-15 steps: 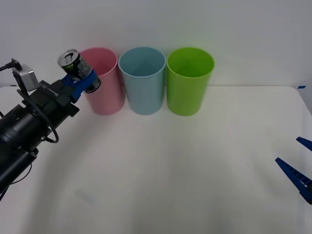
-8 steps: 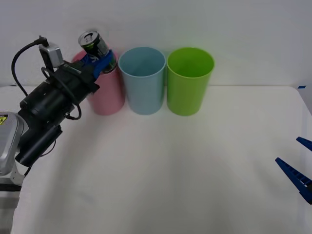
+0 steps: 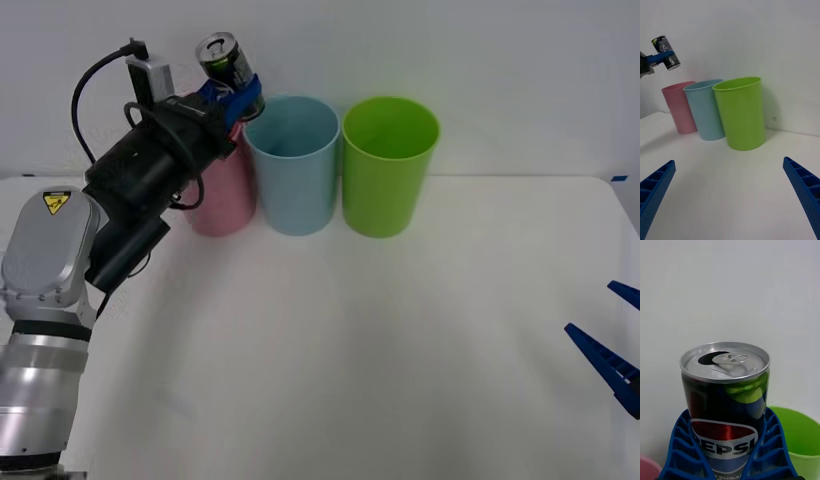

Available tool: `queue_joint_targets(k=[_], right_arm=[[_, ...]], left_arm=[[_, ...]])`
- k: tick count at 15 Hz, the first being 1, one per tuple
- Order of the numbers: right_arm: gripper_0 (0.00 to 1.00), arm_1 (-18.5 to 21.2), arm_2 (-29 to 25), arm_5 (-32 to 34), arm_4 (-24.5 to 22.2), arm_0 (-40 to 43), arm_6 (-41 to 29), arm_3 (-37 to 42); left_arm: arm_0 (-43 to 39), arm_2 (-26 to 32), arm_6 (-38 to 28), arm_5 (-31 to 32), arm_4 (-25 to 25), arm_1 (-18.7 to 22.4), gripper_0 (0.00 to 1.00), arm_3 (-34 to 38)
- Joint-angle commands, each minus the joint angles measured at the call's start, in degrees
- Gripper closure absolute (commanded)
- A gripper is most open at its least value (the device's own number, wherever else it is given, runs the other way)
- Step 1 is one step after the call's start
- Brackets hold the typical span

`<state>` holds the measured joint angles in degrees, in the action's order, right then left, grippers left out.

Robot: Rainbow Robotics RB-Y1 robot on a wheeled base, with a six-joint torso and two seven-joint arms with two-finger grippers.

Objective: Grasp the object on the table and drop it into the matching bin: aluminum can to the light blue bin, PET bottle to the pink bin.

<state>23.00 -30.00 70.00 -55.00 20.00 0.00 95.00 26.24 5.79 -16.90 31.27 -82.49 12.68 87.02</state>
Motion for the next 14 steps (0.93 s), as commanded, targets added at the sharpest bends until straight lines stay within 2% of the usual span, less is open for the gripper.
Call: queue_joint_targets(k=[1, 9, 14], right_arm=[[0.0, 0.0, 0.0, 0.0, 0.0, 0.0, 0.0, 0.0], [0.0, 0.0, 0.0, 0.0, 0.0, 0.0, 0.0, 0.0], [0.0, 0.0, 0.0, 0.0, 0.0, 0.0, 0.0, 0.0]], left_arm=[[4.0, 0.01, 0.2, -0.42, -2.15, -0.29, 1.0, -4.14], [14.63, 0.01, 0.73, -1.73, -8.22, -1.61, 1.0, -15.83], [15.25, -0.08, 0.64, -2.61, -9.97, -2.57, 1.0, -16.18]])
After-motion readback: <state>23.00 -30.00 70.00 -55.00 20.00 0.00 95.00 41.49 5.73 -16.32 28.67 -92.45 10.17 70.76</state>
